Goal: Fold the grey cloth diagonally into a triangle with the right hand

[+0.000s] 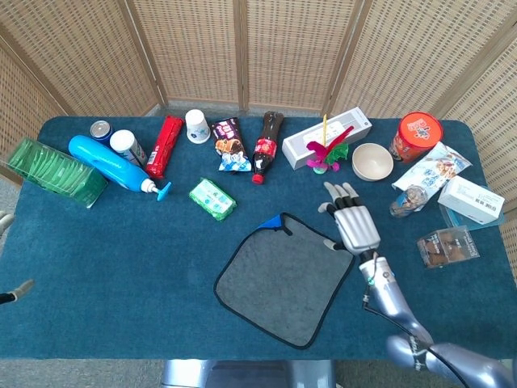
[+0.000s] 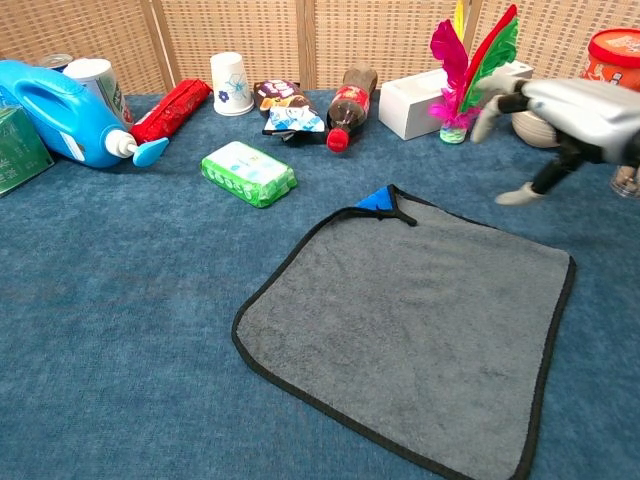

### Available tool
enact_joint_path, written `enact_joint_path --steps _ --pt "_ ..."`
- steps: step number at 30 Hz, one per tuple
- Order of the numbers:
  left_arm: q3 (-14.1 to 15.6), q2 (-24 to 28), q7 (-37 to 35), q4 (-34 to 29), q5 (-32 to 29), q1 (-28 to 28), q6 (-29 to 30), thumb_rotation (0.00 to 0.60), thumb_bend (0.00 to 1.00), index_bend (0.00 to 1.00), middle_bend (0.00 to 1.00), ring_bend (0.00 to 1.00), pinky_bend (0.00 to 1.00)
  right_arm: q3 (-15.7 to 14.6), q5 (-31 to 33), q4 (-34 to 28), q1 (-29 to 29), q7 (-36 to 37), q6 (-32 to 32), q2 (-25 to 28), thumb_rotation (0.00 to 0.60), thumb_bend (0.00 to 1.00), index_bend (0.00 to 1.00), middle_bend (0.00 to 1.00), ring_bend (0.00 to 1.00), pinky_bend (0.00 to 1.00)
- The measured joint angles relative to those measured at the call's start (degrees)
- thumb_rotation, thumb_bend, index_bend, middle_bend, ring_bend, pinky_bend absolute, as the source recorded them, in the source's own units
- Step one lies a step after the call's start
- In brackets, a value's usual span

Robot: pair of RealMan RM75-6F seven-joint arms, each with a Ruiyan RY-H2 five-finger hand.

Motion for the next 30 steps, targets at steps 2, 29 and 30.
enact_joint_path --steps 2,29,30 --pt "-0.08 -0.01 0.11 -0.03 -0.36 -0.02 -0.10 0.600 0.22 0.06 0.00 0.00 0.00 0.47 0.08 2.45 1.48 1.12 -0.82 -1.73 0.600 0.03 0.36 0.00 0.00 0.00" --pt "-0.64 -0.05 0.94 -0.17 -2.77 -0.70 -2.02 0.600 0.22 0.06 0.00 0.00 0.00 0.47 -1.06 20.08 9.36 9.84 0.69 -18.72 0.600 0.02 0.30 0.00 0.00 0.00" --pt "-0.64 -0.06 0.94 -0.18 -2.80 -0.73 -2.09 0.600 0.22 0.06 0.00 0.00 0.00 0.38 -1.10 20.19 9.40 9.88 0.73 -18.83 0.600 0.02 0.30 0.00 0.00 0.00"
